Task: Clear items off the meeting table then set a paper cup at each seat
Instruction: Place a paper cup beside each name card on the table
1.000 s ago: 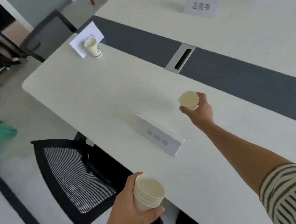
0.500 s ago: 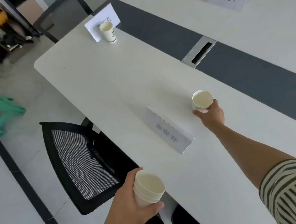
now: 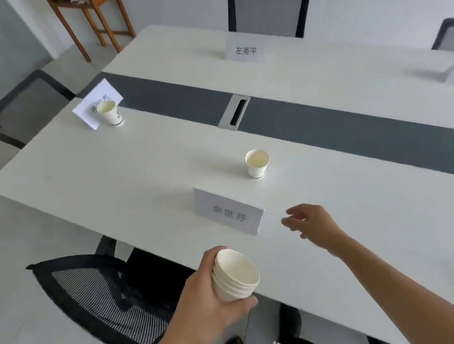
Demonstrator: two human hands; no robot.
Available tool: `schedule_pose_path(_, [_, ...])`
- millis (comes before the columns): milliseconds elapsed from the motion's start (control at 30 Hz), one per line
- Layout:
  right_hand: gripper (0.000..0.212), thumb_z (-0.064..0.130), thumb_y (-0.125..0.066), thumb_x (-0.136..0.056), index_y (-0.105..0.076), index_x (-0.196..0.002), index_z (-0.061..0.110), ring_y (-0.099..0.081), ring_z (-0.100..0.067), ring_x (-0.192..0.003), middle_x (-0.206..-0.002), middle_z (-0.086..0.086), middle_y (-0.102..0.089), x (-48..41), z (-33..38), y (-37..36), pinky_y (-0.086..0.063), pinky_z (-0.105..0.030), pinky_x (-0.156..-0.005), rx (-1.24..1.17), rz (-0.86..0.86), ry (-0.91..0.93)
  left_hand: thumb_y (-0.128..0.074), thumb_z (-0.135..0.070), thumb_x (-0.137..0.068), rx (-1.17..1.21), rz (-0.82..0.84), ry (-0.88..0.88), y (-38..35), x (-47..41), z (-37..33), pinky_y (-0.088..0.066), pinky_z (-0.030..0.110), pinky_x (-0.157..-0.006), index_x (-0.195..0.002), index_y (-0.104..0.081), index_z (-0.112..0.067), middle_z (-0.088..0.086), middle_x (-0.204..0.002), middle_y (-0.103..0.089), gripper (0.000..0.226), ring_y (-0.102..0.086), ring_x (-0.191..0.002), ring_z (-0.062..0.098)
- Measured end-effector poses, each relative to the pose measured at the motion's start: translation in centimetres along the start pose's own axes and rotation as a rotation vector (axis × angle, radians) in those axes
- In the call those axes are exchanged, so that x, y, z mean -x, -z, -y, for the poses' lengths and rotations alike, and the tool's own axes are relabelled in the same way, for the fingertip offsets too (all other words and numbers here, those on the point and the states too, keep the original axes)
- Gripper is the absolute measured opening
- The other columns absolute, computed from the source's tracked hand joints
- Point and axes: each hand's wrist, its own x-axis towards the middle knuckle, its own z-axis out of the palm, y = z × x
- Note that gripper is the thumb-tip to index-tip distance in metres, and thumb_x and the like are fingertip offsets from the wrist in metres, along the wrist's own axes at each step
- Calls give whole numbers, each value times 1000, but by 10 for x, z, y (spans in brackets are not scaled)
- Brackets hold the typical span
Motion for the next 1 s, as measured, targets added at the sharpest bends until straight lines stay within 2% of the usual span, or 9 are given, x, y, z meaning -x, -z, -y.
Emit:
schedule_pose_path(133, [24, 28, -73, -82, -69, -104, 20, -69, -25, -86, -89, -1, -75, 111, 9, -20, -56, -36, -74, -153, -67, 25, -88, -39, -57, -81, 151, -136, 12, 14, 2, -46, 7, -77, -112, -43, -49, -28, -104, -57, 72, -58, -95, 0])
schedule_pose_path(200, [15, 25, -73, -83, -71, -96, 19, -69, -20, -78, -85, -5, -76, 161, 11, -33, -55, -33, -71, -241, -111, 44, -88, -42, -57, -132, 226, -204, 10, 23, 0, -45, 6, -78, -112, -41, -52, -30, -104, -56, 73, -57, -97, -1])
schedule_pose_path(267, [8, 23, -74, -82, -73, -87, 16, -66, -13, -72, -82, -7, -76, 206, 9, -45, -52, -30, -67, -310, -158, 44, -88, -43, -57, -176, 289, -273, 2, 35, -4, -46, 8, -77, -114, -40, -51, -29, -105, -57, 75, -58, -96, 0])
schedule_pose_path(400, [8, 17, -79, -77, -74, -80, 12, -57, -9, -62, -76, -8, -74, 278, -11, -61, -44, -22, -57, -436, -270, 14, -87, -42, -57, -227, 442, -424, -25, 63, -15, -52, 18, -80, -112, -37, -49, -25, -107, -60, 75, -62, -95, 4])
schedule_pose_path(467, [10, 12, -80, -75, -72, -80, 7, -56, -9, -59, -71, -6, -71, 308, -30, -63, -42, -18, -53, -481, -380, -16, -85, -45, -55, -272, 529, -499, -44, 78, -21, -52, 24, -83, -113, -37, -48, -21, -105, -63, 75, -62, -95, 5])
schedule_pose_path(567, [8, 8, -78, -75, -71, -75, 5, -54, -12, -55, -62, -2, -65, 354, -61, -60, -42, -22, -50, -535, -515, -67, -82, -46, -55, -319, 661, -598, -78, 104, -30, -52, 27, -85, -115, -40, -47, -22, -106, -62, 74, -61, -95, 3])
schedule_pose_path(733, [5, 2, -74, -75, -70, -73, 1, -56, -12, -53, -58, -3, -62, 442, -122, -53, -45, -22, -49, -623, -700, -140, -78, -49, -50, -398, 830, -754, -150, 162, -41, -49, 17, -81, -108, -34, -63, -32, -109, -57, 75, -58, -96, -3])
schedule_pose_path(800, [5, 1, -74, -75, -71, -72, 1, -57, -12, -52, -57, -3, -64, 481, -151, -51, -46, -24, -50, -668, -774, -166, -78, -49, -49, -413, 898, -808, -183, 192, -44, -49, 17, -81, -107, -34, -65, -33, -110, -56, 75, -58, -95, -4])
schedule_pose_path(1000, [6, -1, -73, -77, -72, -71, 1, -58, -14, -52, -58, -5, -65, 599, -246, -35, -48, -26, -50, -771, -914, -219, -81, -46, -51, -436, 1092, -802, -285, 296, -43, -52, 29, -85, -117, -43, -50, -22, -106, -62, 76, -59, -98, 3])
